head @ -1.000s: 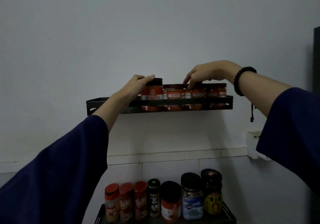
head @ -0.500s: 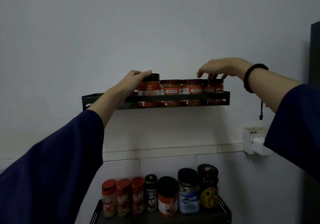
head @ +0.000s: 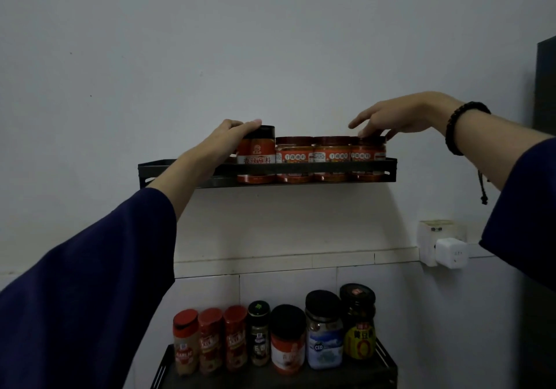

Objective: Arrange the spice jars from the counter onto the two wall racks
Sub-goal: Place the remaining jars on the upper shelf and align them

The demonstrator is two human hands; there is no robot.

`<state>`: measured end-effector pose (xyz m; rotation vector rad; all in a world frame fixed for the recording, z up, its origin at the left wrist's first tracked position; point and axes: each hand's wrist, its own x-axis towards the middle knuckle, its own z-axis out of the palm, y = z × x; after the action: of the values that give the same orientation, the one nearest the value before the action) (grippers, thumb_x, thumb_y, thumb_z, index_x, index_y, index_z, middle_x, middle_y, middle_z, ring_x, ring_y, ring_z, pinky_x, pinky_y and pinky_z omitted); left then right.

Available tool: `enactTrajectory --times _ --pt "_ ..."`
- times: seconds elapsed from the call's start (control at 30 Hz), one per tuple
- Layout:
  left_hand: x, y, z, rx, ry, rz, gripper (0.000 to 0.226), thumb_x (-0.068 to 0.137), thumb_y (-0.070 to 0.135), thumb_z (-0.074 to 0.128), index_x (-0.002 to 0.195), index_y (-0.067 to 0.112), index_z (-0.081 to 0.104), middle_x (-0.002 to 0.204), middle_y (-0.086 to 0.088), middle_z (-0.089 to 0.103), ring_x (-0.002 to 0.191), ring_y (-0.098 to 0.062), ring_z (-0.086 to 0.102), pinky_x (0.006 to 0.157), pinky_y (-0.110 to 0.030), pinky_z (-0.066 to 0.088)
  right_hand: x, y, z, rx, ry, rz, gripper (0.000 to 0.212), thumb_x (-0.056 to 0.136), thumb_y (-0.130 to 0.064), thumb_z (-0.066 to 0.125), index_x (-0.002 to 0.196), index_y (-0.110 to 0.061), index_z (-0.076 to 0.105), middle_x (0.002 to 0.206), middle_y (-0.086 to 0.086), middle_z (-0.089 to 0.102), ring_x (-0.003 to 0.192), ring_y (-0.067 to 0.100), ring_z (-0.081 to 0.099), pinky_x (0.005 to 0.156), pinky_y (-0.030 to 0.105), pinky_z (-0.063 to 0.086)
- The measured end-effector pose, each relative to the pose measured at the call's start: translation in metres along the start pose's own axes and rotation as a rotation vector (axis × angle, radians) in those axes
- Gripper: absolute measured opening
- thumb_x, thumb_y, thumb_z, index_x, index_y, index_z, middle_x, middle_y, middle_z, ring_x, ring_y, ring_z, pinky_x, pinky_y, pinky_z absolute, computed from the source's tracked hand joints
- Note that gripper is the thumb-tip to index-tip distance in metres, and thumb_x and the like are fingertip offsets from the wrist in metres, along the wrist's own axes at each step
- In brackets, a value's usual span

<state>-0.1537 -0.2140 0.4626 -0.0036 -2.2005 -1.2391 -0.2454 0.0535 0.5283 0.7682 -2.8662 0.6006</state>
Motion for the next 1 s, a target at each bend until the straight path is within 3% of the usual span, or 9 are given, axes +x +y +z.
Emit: enactTrajectory --times 0.27,0.43,0.6,0.67,0.83,1.0 --pt "0.002 -0.0008 0.0005 0.004 -0.001 0.003 0.066 0.088 0.058 0.047 0.137 0.015 0.037 0.122 -0.005 0.055 0.109 -0.02 0.053 0.089 -0.037 0.044 0.0005 -0.0025 0.0027 -0.086 -0.031 0.023 0.05 0.095 -0.014 0.046 0.144 -0.021 0.034 0.148 0.01 0.038 0.135 0.028 0.034 0.108 0.045 0.03" --pt "0.0061 -0.0037 -0.0021 0.003 -0.018 0.008 0.069 0.085 0.063 0.048 0.135 0.016 0.041 0.122 -0.006 0.059 0.108 -0.02 0.057 0.09 -0.039 0.047 -0.0016 -0.0009 0.0006 -0.009 -0.1 0.019 0.059 0.091 0.0 0.043 0.144 -0.025 0.032 0.154 0.002 0.03 0.144 0.024 0.018 0.116 0.053 0.011" --pt "0.0066 -0.0045 -0.0052 0.019 -0.031 0.009 0.076 0.078 0.069 0.049 0.134 0.017 0.045 0.122 -0.004 0.061 0.109 -0.02 0.058 0.092 -0.041 0.047 -0.0019 0.0 0.0076 0.042 -0.033 -0.019 0.052 0.092 -0.009 0.049 0.142 -0.022 0.037 0.145 0.008 0.04 0.123 0.024 0.04 0.107 0.044 0.033" --pt "0.0073 -0.0051 -0.005 0.016 -0.034 0.014 0.076 0.078 0.069 0.049 0.133 0.017 0.045 0.121 -0.004 0.062 0.109 -0.019 0.058 0.092 -0.041 0.047 -0.001 0.0014 0.0081 0.051 -0.029 -0.026 0.049 0.093 -0.007 0.048 0.139 -0.02 0.041 0.142 0.009 0.042 0.119 0.023 0.041 0.108 0.043 0.034" --pt "0.0085 -0.0057 -0.0049 0.008 -0.033 0.011 0.077 0.076 0.07 0.051 0.132 0.017 0.046 0.118 -0.003 0.063 0.109 -0.02 0.059 0.095 -0.043 0.047 -0.003 -0.001 0.0054 0.015 -0.066 -0.001 0.05 0.091 0.0 0.046 0.136 -0.022 0.042 0.144 0.01 0.042 0.136 0.027 0.029 0.117 0.047 0.015" --pt "0.0085 -0.0052 -0.0045 0.015 -0.041 0.013 0.073 0.08 0.067 0.049 0.133 0.017 0.045 0.12 -0.004 0.061 0.106 -0.018 0.058 0.08 -0.034 0.046 -0.0079 -0.0064 0.0064 -0.003 -0.059 0.014 0.056 0.091 0.002 0.043 0.142 -0.019 0.036 0.15 0.011 0.034 0.142 0.027 0.018 0.115 0.045 0.008"
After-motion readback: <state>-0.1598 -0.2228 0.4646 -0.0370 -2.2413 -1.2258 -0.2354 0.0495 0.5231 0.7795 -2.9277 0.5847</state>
